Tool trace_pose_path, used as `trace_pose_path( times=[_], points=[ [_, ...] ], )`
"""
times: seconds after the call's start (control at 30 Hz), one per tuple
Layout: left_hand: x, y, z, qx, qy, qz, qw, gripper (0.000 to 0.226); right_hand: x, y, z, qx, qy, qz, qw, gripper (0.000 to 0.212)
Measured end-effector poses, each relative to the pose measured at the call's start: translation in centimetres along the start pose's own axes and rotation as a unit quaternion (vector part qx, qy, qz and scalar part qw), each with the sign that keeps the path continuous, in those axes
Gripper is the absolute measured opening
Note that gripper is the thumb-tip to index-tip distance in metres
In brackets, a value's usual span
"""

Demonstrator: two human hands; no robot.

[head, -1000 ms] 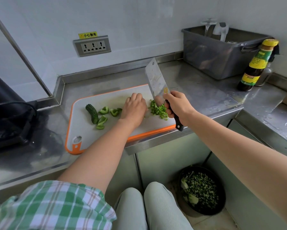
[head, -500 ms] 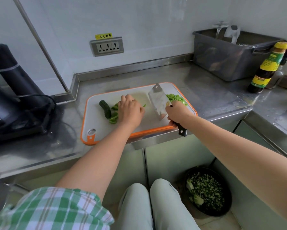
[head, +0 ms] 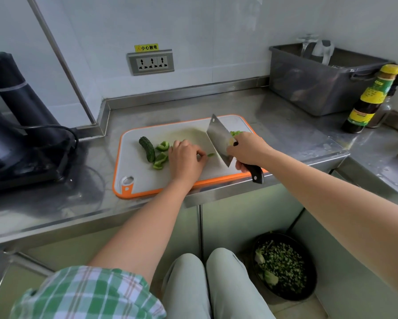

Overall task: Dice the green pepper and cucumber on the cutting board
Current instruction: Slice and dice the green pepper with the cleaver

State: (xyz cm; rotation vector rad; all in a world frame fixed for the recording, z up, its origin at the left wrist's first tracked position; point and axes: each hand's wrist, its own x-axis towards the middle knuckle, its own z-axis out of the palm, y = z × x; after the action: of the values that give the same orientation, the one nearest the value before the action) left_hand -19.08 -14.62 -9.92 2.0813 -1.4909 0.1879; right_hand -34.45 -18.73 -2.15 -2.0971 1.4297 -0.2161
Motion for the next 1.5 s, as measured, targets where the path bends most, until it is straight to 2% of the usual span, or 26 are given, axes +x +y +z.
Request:
trace_pose_path(
  times=[0.1,0.3,0.5,0.73,0.9,1.03,1.17,1.4,1.5],
  points=[
    [0.2,0.0,0.3,-0.004,0.003,-0.007,1.000,0.008,-0.1,-0.3,-0.1,0.013,0.023,-0.014,1.000,0.006],
    [0.2,-0.3,0.5,-0.015,0.010,-0.002,1.000,0.006,0.3,-0.6,1.3,-0.024,0.009,-0.033,0.999,0.007],
    [0.3,-0.4,0.5,-0.020,0.013,0.001,1.000,0.004,1.4,-0.6,2.1,-0.001,0.061,-0.042,0.997,0.006],
    [0.3,-0.4,0.6,-0.033,0.010,0.003,0.999,0.003,1.1,-0.8,1.9,-0.008,0.023,-0.045,0.999,0.006],
    [0.3,-0.5,0.6,-0.040,0.014,0.000,0.999,0.003,1.5,-0.9,2.3,0.010,0.054,-0.038,0.998,0.015],
    [0.3,-0.5,0.6,-0.042,0.014,-0.003,0.999,0.005,1.1,-0.9,1.4,0.019,0.036,-0.028,0.999,0.006],
    [0.2,-0.6,0.5,-0.049,0.012,-0.001,0.999,0.003,0.7,-1.1,1.8,0.021,0.005,-0.032,0.999,0.008],
    [0.2,-0.5,0.4,-0.050,0.009,-0.005,0.999,0.003,1.1,-1.0,2.0,0.028,0.040,-0.027,0.998,0.005],
    [0.3,-0.6,0.4,-0.048,0.011,-0.009,0.999,0.005,0.7,-1.1,1.5,0.025,0.022,-0.033,0.999,0.007]
  ],
)
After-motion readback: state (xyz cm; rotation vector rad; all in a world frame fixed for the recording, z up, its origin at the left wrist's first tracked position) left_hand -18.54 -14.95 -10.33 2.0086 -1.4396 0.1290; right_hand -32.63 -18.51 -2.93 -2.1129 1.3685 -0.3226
